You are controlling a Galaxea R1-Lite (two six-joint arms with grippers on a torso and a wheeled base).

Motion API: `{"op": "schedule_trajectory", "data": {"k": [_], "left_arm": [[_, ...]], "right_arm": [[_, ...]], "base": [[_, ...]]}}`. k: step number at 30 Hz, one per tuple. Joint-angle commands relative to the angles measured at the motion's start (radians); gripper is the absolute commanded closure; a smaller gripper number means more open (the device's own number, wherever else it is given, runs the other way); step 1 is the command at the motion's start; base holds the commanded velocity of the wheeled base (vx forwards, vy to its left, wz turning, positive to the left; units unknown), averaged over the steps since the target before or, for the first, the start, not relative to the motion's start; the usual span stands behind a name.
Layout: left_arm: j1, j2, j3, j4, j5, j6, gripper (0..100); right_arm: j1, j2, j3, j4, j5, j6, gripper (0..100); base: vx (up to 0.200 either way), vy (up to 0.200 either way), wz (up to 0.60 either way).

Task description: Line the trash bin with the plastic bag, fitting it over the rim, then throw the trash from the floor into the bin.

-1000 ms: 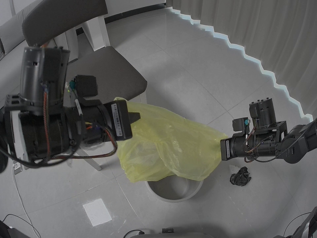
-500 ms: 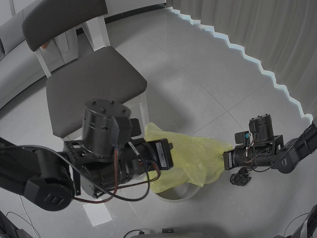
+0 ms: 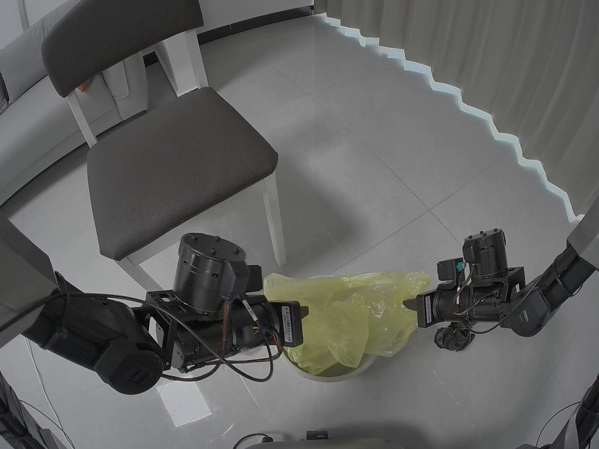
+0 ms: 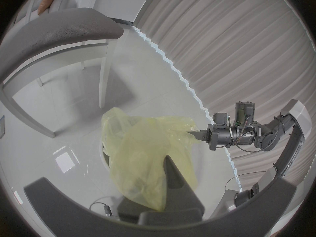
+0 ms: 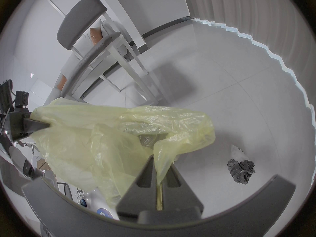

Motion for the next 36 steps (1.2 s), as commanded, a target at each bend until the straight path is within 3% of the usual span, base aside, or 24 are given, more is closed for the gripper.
{"op": "schedule_trajectory", "data": {"k": [1, 5, 11, 23, 36], "left_arm": [[0.116, 0.049, 0.114, -0.125, -0.083, 0.07, 100], [0.162, 0.118, 0.169, -0.233, -0.148, 0.104, 100], [0.151, 0.236, 0.207, -0.395, -0.151, 0.109, 100], [0.151, 0.308, 0.314, -0.529, -0.194, 0.11, 100], [0.144, 0.417, 0.428, -0.773, -0.195, 0.115, 100]], "right_arm": [[-0.016, 0.012, 0.011, -0.009, 0.002, -0.005, 100], [-0.03, 0.029, 0.008, -0.01, 0.002, -0.007, 100], [-0.017, 0.072, 0.014, -0.04, 0.003, -0.01, 100], [0.024, 0.161, 0.057, -0.078, 0.006, -0.056, 100], [0.036, 0.262, 0.18, -0.286, 0.003, -0.074, 100]], "base": [[0.0, 0.0, 0.0], [0.0, 0.0, 0.0], [0.0, 0.0, 0.0], [0.0, 0.0, 0.0], [0.0, 0.0, 0.0]]}}
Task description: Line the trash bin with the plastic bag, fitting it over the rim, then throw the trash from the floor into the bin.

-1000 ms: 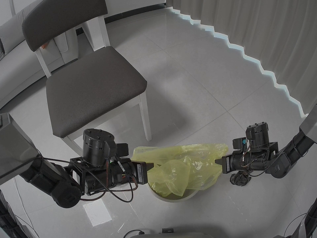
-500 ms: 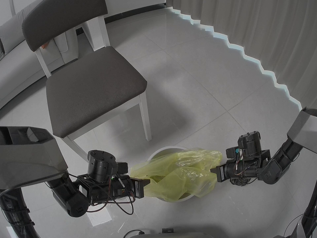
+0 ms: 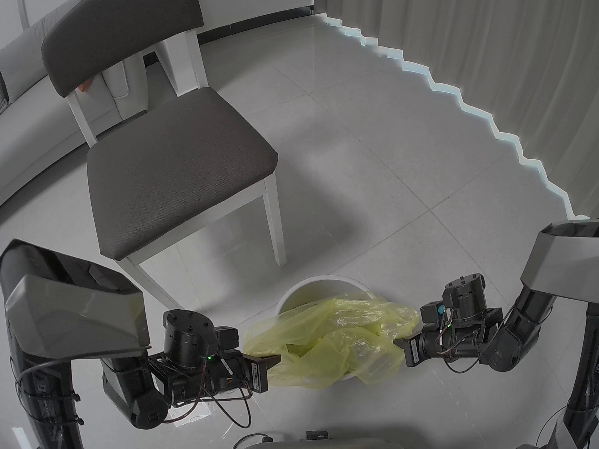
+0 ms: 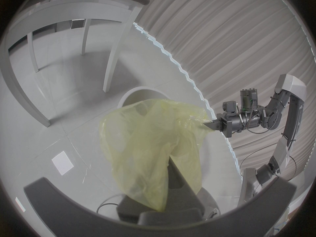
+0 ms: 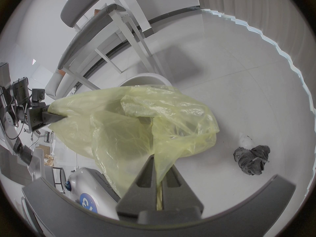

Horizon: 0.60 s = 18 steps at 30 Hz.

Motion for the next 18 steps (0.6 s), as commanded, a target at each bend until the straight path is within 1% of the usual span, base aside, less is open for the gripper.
{"op": "schedule_trajectory", "data": {"k": [1, 7, 11, 18], "left_arm": [[-0.009, 0.054, 0.039, -0.042, -0.001, -0.002, 100], [-0.008, 0.018, 0.103, -0.161, -0.005, -0.014, 100], [-0.005, -0.019, 0.124, -0.165, -0.013, -0.034, 100], [0.015, -0.054, 0.163, -0.173, -0.016, -0.036, 100]], "right_arm": [[0.004, 0.053, 0.045, -0.043, 0.001, -0.002, 100], [0.001, 0.034, 0.081, -0.099, 0.001, -0.001, 100], [-0.004, -0.006, 0.076, -0.092, 0.001, -0.002, 100], [-0.03, -0.059, 0.088, -0.087, 0.001, -0.025, 100]], "base": [[0.0, 0.0, 0.0], [0.0, 0.0, 0.0], [0.0, 0.0, 0.0], [0.0, 0.0, 0.0]]}}
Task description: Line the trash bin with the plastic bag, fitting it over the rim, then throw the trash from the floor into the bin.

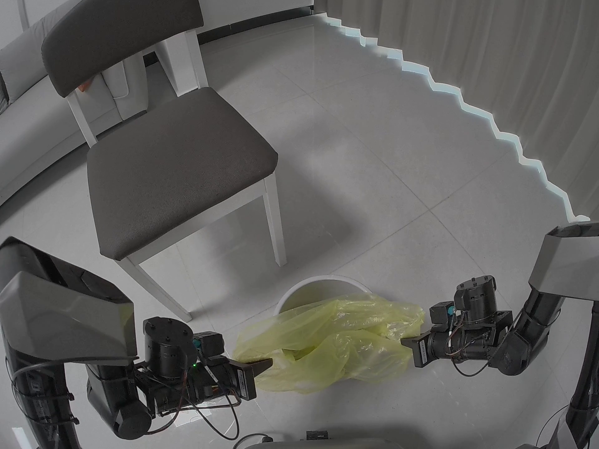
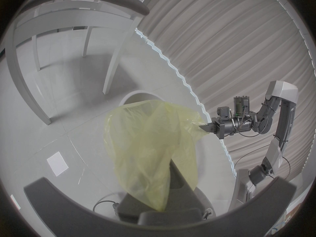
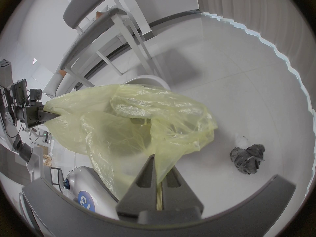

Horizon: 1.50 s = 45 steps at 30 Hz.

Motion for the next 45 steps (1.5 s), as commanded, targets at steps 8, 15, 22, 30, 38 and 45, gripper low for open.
{"op": "schedule_trajectory", "data": {"k": [8, 15, 22, 30, 38, 45], "left_arm": [[0.031, -0.002, 0.04, -0.004, -0.008, 0.002, 100], [0.034, 0.118, 0.029, -0.091, -0.007, 0.008, 100], [0.047, 0.161, 0.003, -0.091, -0.024, 0.011, 100], [0.07, 0.153, -0.024, -0.091, -0.031, 0.01, 100], [0.064, 0.172, -0.055, -0.091, -0.031, 0.01, 100], [0.058, 0.17, -0.041, -0.091, -0.028, 0.013, 0]], "right_arm": [[-0.031, -0.02, 0.029, 0.001, 0.0, -0.033, 100], [-0.029, 0.077, 0.005, -0.015, 0.0, -0.059, 100], [-0.028, 0.137, -0.078, -0.008, 0.003, -0.056, 100], [-0.029, 0.121, -0.063, -0.008, 0.008, -0.074, 0], [-0.048, -0.053, -0.021, 0.028, 0.008, -0.097, 0], [-0.008, -0.112, -0.187, 0.179, 0.009, -0.097, 0]], "base": [[0.0, 0.0, 0.0], [0.0, 0.0, 0.0], [0.0, 0.0, 0.0], [0.0, 0.0, 0.0], [0.0, 0.0, 0.0], [0.0, 0.0, 0.0]]}}
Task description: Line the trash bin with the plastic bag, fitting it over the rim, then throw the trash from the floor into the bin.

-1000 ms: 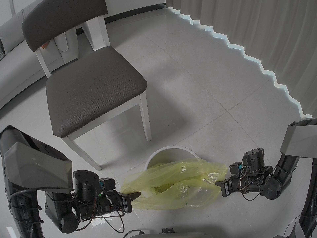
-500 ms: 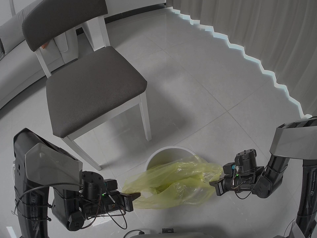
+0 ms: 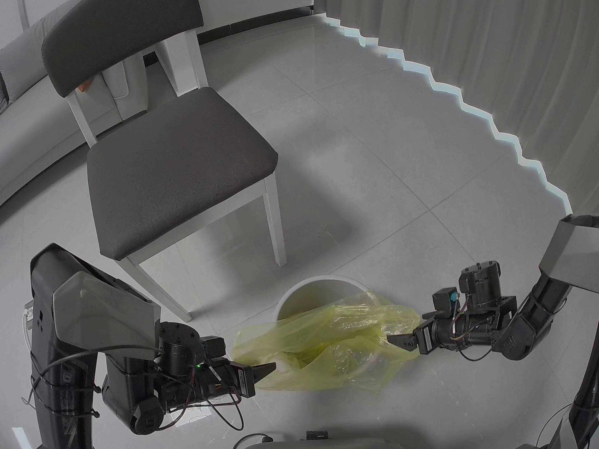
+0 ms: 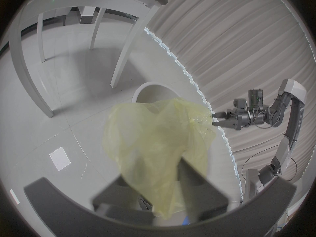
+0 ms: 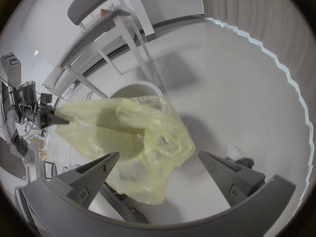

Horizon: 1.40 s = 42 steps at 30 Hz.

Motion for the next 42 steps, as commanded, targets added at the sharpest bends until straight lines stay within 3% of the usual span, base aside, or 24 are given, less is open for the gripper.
{"op": "schedule_trajectory", "data": {"k": [1, 9, 12, 15, 20, 28, 34, 37, 38, 42], "left_arm": [[-0.005, 0.003, 0.005, -0.018, 0.002, 0.001, 0], [-0.01, -0.044, 0.048, -0.018, 0.013, 0.003, 0], [-0.008, -0.094, 0.097, -0.018, 0.028, 0.006, 0], [-0.005, -0.11, 0.12, -0.018, 0.039, 0.032, 0], [0.076, -0.11, 0.189, -0.018, 0.091, 0.174, 0], [0.206, -0.186, 0.203, -0.018, 0.117, 0.308, 0], [0.137, -0.219, -0.004, 0.011, 0.116, 0.371, 0], [0.096, -0.225, -0.094, 0.103, 0.117, 0.38, 0], [0.064, -0.23, -0.19, 0.2, 0.119, 0.388, 0], [0.024, -0.222, -0.371, 0.373, 0.12, 0.417, 0]], "right_arm": [[0.033, -0.072, -0.12, 0.078, 0.002, -0.002, 0], [0.102, 0.011, -0.41, 0.262, 0.002, -0.009, 0], [0.102, 0.051, -0.496, 0.353, 0.017, -0.062, 0], [0.098, 0.06, -0.497, 0.357, 0.045, -0.083, 0], [0.085, 0.047, -0.455, 0.351, 0.049, -0.083, 0], [0.048, -0.116, -0.347, 0.351, 0.051, -0.075, 0], [0.019, -0.251, -0.206, 0.348, 0.049, -0.068, 0], [0.016, -0.299, -0.146, 0.347, 0.046, -0.063, 0], [0.002, -0.352, -0.091, 0.344, 0.045, -0.062, 0], [-0.018, -0.461, 0.0, 0.316, 0.043, -0.031, 0]], "base": [[0.0, 0.0, 0.0], [0.0, 0.0, 0.0], [0.0, 0.0, 0.0], [0.0, 0.0, 0.0], [0.0, 0.0, 0.0], [0.0, 0.0, 0.0], [0.0, 0.0, 0.0], [0.0, 0.0, 0.0], [0.0, 0.0, 0.0], [0.0, 0.0, 0.0]]}}
